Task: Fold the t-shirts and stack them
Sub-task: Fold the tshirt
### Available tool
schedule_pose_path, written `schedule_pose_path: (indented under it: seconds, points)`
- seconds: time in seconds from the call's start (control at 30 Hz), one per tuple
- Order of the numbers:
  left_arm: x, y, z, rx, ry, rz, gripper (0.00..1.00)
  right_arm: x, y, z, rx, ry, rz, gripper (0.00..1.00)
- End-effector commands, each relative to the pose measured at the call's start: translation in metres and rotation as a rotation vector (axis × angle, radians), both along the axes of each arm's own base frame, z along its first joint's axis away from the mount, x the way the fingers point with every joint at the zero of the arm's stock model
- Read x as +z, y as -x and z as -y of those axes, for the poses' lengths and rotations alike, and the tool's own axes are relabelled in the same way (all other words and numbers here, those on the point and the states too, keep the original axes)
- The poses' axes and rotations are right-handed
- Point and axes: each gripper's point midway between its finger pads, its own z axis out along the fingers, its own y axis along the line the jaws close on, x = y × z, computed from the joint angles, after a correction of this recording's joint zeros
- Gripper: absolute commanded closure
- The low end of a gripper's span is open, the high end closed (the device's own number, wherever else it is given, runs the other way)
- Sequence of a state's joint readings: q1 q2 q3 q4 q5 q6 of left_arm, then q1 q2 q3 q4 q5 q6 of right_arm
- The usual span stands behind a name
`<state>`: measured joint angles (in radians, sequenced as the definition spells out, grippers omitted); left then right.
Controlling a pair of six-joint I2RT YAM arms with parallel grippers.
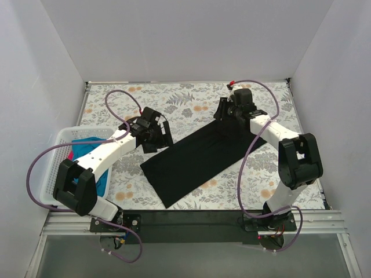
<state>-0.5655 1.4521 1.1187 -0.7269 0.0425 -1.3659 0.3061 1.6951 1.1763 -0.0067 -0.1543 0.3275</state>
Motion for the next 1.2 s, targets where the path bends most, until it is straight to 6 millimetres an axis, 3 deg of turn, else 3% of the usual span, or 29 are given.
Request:
schedule_pose_path:
  seconds: [0.0, 0.1, 0.27, 0.67, 0.87, 1.1, 1.17]
  points:
    - [-0.023, -0.028, -0.041, 0.052, -0.127, 0.08, 0.23, -0.041, 0.003, 0.015, -0.077, 0.186, -0.056, 0.55]
    - [-0.032, -0.034, -0.045, 0.056, -0.137, 0.115, 0.23, -0.054, 0.01, 0.016, -0.092, 0.279, -0.062, 0.55]
    - [-0.056, -0.024, -0.05, 0.052, -0.131, 0.131, 0.23, -0.059, 0.012, 0.009, -0.036, 0.355, -0.038, 0.56]
    - [-0.056, -0.021, -0.053, 0.054, -0.14, 0.127, 0.23, -0.086, 0.012, 0.006, -0.008, 0.441, -0.089, 0.61]
    - [-0.061, -0.02, -0.053, 0.053, -0.143, 0.108, 0.23, -0.087, 0.009, 0.003, 0.011, 0.445, -0.086, 0.72]
    - [-0.063, -0.018, -0.051, 0.046, -0.139, 0.099, 0.23, -0.088, 0.007, -0.001, 0.031, 0.458, -0.081, 0.97]
    - [-0.063, -0.018, -0.051, 0.047, -0.139, 0.097, 0.23, -0.085, 0.007, -0.002, 0.035, 0.46, -0.076, 0.99]
